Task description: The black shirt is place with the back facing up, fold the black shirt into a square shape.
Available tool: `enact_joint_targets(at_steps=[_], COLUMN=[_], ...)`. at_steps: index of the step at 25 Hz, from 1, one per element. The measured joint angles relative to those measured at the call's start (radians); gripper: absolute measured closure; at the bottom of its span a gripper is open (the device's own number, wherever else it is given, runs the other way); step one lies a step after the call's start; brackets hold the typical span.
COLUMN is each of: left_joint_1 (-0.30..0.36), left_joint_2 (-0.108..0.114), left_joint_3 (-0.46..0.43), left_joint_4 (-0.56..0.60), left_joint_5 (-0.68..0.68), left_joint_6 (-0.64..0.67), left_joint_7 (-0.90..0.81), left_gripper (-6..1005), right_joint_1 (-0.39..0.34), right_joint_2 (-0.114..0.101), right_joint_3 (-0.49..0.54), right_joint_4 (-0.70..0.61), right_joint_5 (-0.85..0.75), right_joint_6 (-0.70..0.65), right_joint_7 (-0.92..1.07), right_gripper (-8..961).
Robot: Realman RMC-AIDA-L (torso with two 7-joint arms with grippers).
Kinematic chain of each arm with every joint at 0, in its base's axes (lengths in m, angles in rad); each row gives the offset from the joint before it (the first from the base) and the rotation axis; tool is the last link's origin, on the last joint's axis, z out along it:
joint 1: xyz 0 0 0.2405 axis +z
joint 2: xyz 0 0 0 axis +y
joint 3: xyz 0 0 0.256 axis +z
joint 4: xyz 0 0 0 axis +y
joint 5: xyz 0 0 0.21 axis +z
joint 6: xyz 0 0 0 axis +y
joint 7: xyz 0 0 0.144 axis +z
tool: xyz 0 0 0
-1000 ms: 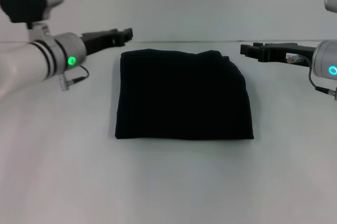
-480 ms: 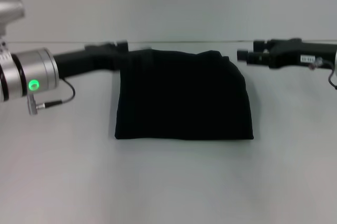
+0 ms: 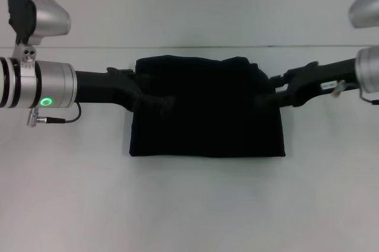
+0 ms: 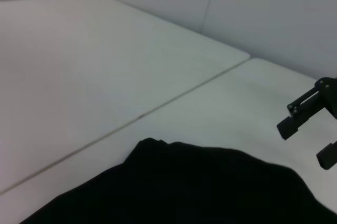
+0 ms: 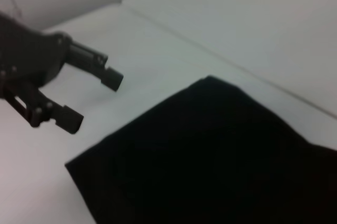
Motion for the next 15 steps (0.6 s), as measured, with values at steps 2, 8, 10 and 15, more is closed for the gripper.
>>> enact_joint_targets(at_steps=[2, 8, 10, 15], left_joint_1=[-0.004, -0.008, -0.008, -0.008], left_joint_2=[0.003, 0.000, -0.001, -0.004], left_joint_3=[0.011, 0.041, 0.044, 0.051], left_joint_4=[0.011, 0.043, 0.043, 0.043], left_joint_5=[0.026, 0.089, 0.090, 0.091], left_joint_6=[0.005, 0.012, 0.009, 0.006], left_joint_7=[-0.003, -0.009, -0.007, -0.003], left_gripper=[80, 82, 82, 82], right_joint_1=[0.011, 0.018, 0.017, 0.010], right_joint_2=[0.015, 0.025, 0.025, 0.023], right_joint_3=[0.000, 0.008, 0.015, 0.033], right_joint_4=[-0.003, -0.006, -0.006, -0.007], right_joint_5=[-0.030, -0.039, -0.038, -0.033], right_joint_6=[0.007, 0.019, 0.019, 0.031], right_joint_7=[0.006, 0.008, 0.008, 0.008], right_gripper=[244, 245, 245, 246])
